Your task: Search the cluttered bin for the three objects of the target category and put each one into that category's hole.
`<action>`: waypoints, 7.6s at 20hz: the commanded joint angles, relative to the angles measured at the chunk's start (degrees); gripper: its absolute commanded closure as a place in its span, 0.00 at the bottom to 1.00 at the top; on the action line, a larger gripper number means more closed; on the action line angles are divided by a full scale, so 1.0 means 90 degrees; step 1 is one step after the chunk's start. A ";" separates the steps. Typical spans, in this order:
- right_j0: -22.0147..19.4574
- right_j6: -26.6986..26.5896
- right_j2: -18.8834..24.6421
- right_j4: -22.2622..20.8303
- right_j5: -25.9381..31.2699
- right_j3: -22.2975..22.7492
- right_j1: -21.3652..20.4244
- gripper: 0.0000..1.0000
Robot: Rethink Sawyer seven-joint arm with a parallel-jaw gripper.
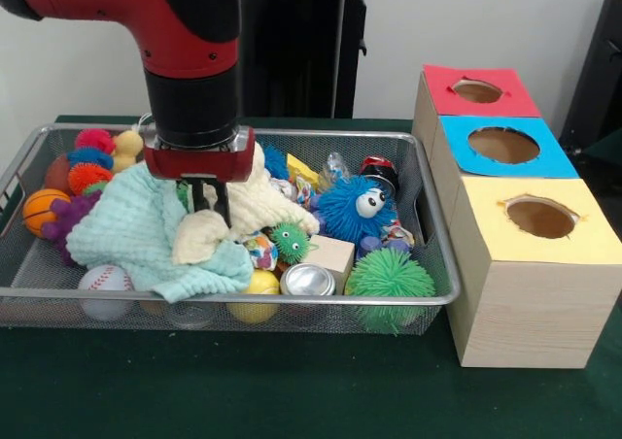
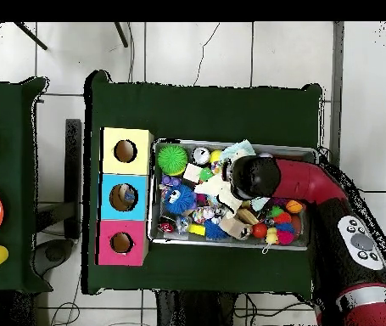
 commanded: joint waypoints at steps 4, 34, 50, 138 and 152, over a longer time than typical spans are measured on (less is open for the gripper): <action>-0.0031 -0.1019 0.0730 -0.0297 0.0255 0.0128 0.0154 1.00; 0.0316 -0.0528 0.0656 -0.0130 0.0662 0.1351 -0.1664 0.00; 0.2138 0.1890 -0.0571 -0.0172 -0.0894 0.2122 -0.1238 0.00; 0.3612 0.1619 -0.2628 0.1409 -0.4167 0.1659 0.2157 0.00; 0.3782 0.1604 -0.2643 0.1586 -0.4438 0.1864 0.1931 1.00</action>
